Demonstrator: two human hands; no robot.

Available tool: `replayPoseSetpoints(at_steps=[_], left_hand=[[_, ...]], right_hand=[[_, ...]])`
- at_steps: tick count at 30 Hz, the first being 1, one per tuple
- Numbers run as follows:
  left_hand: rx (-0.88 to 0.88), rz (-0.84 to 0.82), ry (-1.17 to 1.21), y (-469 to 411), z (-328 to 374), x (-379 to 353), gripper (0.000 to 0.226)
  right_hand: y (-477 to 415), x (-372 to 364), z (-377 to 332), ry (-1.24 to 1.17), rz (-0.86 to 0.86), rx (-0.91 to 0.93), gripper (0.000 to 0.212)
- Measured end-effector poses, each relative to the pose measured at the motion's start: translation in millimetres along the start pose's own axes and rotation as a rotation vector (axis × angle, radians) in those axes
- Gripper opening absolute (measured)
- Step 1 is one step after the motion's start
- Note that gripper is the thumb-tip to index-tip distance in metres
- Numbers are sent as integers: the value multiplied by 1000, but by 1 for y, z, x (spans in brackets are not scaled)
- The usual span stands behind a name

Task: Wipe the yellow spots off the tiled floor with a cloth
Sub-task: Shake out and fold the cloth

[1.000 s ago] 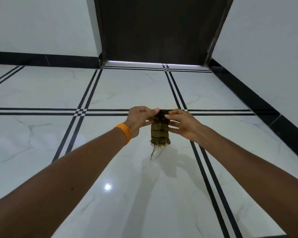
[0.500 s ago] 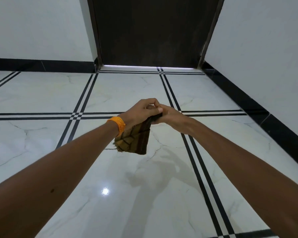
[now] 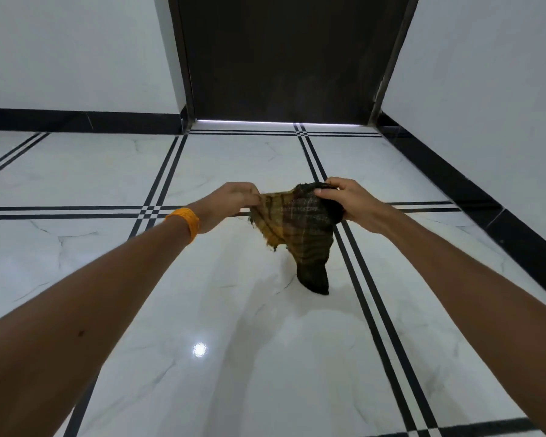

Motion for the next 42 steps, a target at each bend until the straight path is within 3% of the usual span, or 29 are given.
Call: replayPoseSetpoints(at_steps=[2,4,6,9,11,13,15,18,20,23,25,28,35,42], left_hand=[[18,51,148,2,8,1,16],[48,59,167,1,13,-6,25],[37,81,237,-1,24,-13,32],[77,173,557,-6,44,-16,28],[135,223,763,-8,53,-21,32],[210,257,824,-8,46,-26,38],[250,284,824,-5,35,-27,44],[219,276,804,6,20,-19,48],[214,235,798,14,11,-15,46],[318,125,796,23,-7,-28,73],[347,27,782,24,-9,-44,85],[307,-1,810,19,-7,-62,83],[99,202,671,4,5,-41,33],[104,334,622,5,4,-29,27]], right_hand=[[7,1,10,-22,-40,-133,32],[17,0,0,-83,-140,-155,33],[26,6,-20,-366,-170,-82,34],[23,-4,-11,-939,-233,-53,73],[20,-44,20,-1044,-357,-180,101],[28,-88,38,-1006,-500,-264,107],[32,-102,30,-952,-526,-217,93],[30,-89,3,-849,-432,-84,52],[24,-75,-9,-823,-364,-60,37],[24,-68,-17,-752,-304,-71,22],[27,-70,-19,-710,-294,-96,21],[31,-67,-22,-667,-274,-107,28],[29,-37,-22,-545,-223,-183,26],[28,-26,7,-325,-179,-376,35]])
Point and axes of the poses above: each hand's wrist, its own y-axis away from the middle knuckle, its own x-axis out of the back of the hand, z = x × y, the point moved 8 cm from there along -y, towards the middle knuckle, and after that the axes turned 10 degrees about -x, right-handed, at the moved point
